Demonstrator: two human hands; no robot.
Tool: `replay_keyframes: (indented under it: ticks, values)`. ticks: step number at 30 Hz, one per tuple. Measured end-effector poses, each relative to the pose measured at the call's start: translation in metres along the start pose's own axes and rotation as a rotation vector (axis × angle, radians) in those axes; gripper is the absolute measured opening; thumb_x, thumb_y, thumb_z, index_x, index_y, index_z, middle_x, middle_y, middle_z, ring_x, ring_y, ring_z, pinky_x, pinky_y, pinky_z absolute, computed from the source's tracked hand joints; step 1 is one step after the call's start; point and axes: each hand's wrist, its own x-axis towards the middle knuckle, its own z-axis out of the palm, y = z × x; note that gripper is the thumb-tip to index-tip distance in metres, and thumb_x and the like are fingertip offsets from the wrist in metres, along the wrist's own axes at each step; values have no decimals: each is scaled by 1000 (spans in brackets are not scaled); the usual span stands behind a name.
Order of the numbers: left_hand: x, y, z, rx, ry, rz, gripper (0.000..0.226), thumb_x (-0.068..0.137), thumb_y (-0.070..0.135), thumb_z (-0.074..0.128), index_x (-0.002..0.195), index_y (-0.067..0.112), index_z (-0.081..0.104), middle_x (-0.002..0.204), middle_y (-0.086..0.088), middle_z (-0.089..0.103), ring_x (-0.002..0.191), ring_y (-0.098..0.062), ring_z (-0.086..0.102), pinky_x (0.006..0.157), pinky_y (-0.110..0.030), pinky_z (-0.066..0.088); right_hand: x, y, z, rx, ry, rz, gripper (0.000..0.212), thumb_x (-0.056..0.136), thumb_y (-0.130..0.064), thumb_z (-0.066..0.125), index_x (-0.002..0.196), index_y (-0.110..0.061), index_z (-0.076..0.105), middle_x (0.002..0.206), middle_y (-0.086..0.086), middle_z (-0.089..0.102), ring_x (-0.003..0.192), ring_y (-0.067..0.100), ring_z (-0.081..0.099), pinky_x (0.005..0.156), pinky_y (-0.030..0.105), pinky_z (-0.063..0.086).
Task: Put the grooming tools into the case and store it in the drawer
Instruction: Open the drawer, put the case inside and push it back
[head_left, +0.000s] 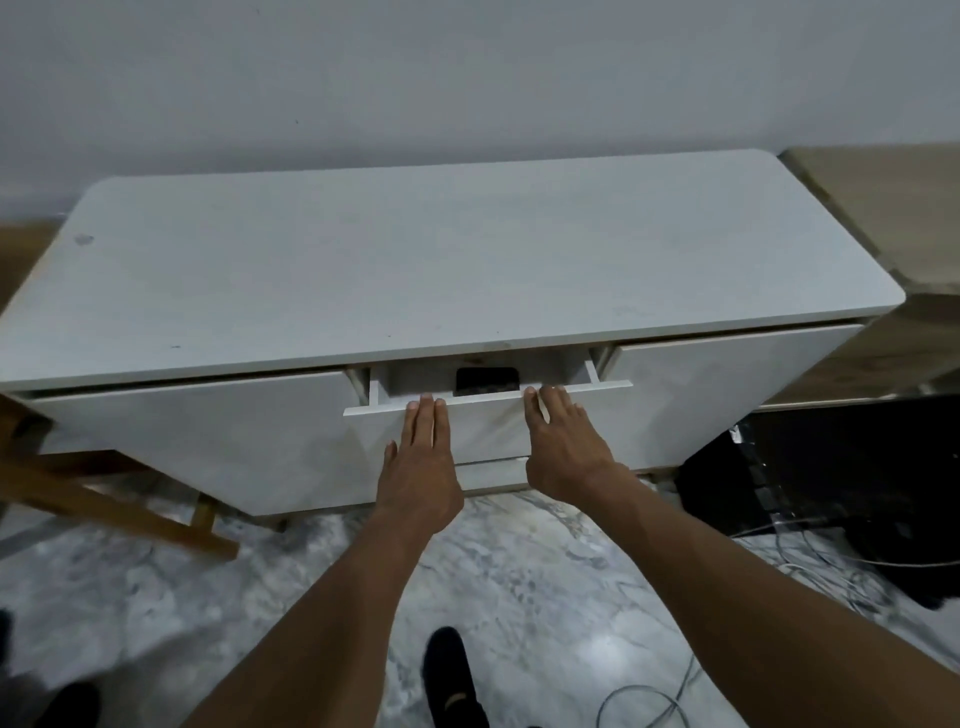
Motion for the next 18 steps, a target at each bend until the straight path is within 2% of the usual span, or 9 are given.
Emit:
replay_keyframes:
  ticks: [8,18]
  values:
    - [48,-12,-8,-12,34,44,96,89,13,54,152,12,-18,161,-3,-23,148,-21,-20,119,-41,15,42,-3,-13,35,-22,35,94,83,-15,55,153,-2,-6,162,15,-6,150,33,-8,123,44,8]
    - [60,-15,-2,6,74,86,102,86,17,59,151,8,-19,161,-7,-18,148,-25,-19,120,-37,21,55,-5,-13,40,-19,45,94,83,-20,56,152,0,-4,161,15,-8,149,35,-9,122,46,8]
